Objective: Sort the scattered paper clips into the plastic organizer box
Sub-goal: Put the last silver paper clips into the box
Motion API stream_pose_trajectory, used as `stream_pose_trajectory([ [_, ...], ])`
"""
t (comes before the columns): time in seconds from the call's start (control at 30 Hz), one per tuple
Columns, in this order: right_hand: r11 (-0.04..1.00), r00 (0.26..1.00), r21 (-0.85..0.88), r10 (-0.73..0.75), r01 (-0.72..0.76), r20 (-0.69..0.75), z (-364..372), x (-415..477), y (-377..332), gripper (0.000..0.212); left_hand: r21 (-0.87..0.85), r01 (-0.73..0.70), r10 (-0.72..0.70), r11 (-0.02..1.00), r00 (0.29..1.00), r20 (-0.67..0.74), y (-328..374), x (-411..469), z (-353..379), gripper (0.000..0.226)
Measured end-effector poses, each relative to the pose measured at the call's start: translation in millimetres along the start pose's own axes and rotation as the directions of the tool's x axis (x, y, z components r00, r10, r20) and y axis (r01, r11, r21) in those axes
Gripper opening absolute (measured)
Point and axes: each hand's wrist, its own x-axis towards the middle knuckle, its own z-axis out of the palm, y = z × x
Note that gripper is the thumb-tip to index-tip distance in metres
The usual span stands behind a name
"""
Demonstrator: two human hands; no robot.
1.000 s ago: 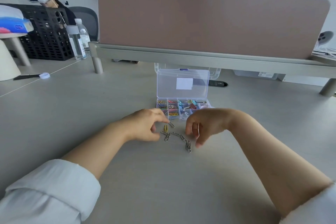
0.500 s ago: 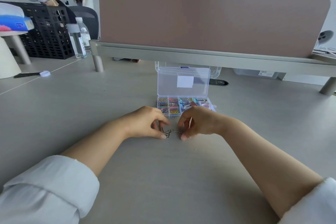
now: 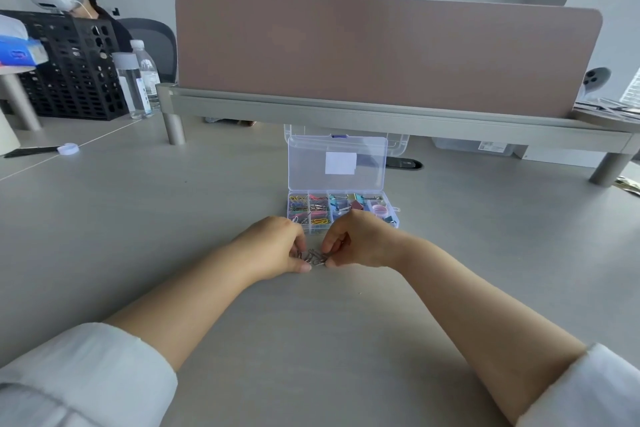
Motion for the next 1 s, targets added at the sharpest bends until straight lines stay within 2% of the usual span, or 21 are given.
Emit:
stream_pose_trajectory([
  [0.13,1.0,1.0,-0.021,0.004,-0.005,-0.029,3.6,3.3,-3.0,0.022,-0.023,0.028,-0.029,0.999,0.999,-0.015,2.3,2.5,1.6,0.031],
  [0.3,0.998,1.0,-0.067,0.014,-0.015,-0.015,5.6,6.6,-4.5,0.02,0.06,0.026,-0.024,0.998,0.999,-0.04,5.0,2.3,1.8,0.022],
  [0.43,0.989,1.0,-0.143,0.027,-0.025,0.011,6.3,7.2,-6.9,0.018,0.1,0.02,-0.018,0.995,1.0,-0.02,6.6,1.8,1.1,0.021],
  [0.6,0.954,0.994,-0.289,0.096,-0.077,0.052,8.5,7.1,-10.6,0.03,0.096,0.008,-0.009,0.995,1.0,0.01,3.5,1.1,0.5,0.02],
  [0.7,0.933,0.994,-0.352,0.101,-0.081,0.038,7.7,7.1,-6.3,0.028,0.073,0.003,-0.003,0.997,1.0,-0.001,-1.0,0.8,-1.2,0.017],
  [0.93,0.943,0.997,-0.324,0.077,-0.078,-0.014,1.2,5.3,-2.0,0.024,-0.051,0.001,-0.006,0.999,0.994,-0.105,-13.6,4.7,-9.5,0.012],
  [1.0,0.962,0.995,-0.265,0.05,-0.072,-0.089,-4.5,6.4,-3.4,0.02,-0.061,0.011,-0.022,0.998,0.985,-0.173,-16.9,7.0,-9.2,0.011],
])
